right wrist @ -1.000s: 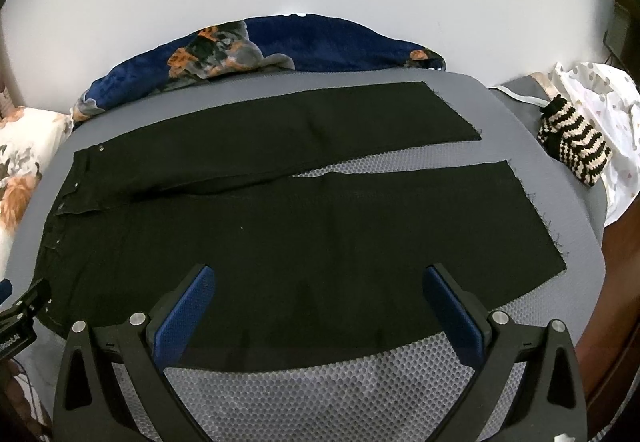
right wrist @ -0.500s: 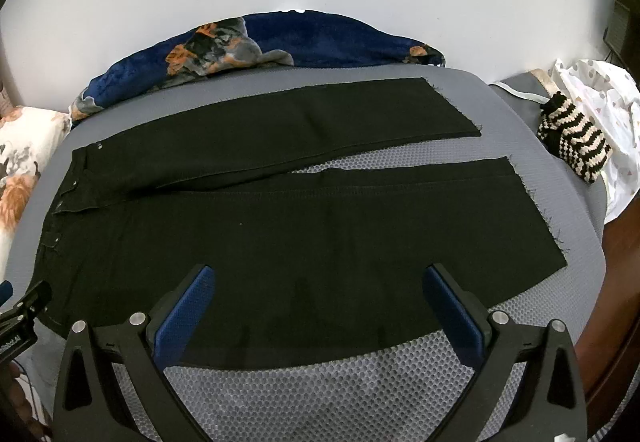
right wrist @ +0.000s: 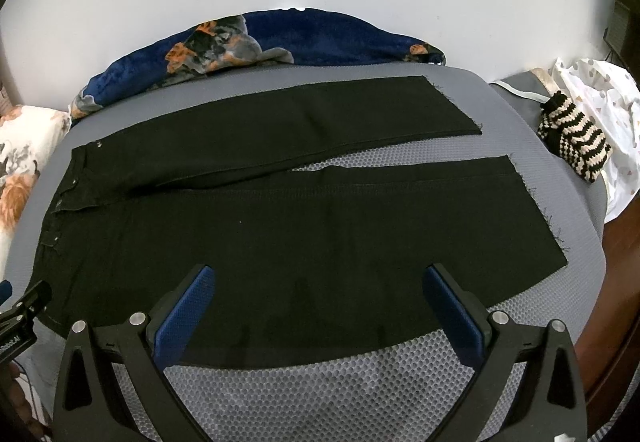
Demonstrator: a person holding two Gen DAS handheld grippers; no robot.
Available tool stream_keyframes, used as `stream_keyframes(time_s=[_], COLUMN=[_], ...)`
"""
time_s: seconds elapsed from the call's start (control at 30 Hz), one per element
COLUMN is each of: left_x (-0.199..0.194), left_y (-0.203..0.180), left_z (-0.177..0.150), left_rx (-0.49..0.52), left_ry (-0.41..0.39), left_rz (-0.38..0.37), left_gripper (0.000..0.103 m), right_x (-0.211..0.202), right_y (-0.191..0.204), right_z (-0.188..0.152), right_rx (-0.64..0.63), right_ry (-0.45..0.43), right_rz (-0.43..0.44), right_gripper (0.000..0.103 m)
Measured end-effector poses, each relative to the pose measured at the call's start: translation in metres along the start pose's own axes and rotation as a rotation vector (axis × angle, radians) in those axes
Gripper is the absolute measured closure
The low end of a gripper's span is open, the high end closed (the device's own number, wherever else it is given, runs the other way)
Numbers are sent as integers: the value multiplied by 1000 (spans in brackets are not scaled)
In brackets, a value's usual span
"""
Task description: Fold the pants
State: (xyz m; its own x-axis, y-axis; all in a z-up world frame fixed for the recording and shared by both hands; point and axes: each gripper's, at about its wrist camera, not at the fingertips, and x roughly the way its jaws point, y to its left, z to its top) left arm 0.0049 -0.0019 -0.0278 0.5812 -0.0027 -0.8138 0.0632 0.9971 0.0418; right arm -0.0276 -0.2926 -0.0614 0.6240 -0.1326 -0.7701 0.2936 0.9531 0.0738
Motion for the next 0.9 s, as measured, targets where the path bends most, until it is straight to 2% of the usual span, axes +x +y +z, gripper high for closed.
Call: stream_keyframes(time_s=[0.57, 0.9], left_x=[1, 11], left_y=[-1, 7], left_z=[0, 9], left_rx=[-1, -9], left_ry=[1, 14], left_rz=[2, 2], left_gripper=[0, 0], right_x=[4, 8], right_y=[-1, -3], right_z=[2, 16], right_rx=[-2, 1], right_ry=[-6, -35], right_rz=[-13, -33], right_gripper=[0, 0])
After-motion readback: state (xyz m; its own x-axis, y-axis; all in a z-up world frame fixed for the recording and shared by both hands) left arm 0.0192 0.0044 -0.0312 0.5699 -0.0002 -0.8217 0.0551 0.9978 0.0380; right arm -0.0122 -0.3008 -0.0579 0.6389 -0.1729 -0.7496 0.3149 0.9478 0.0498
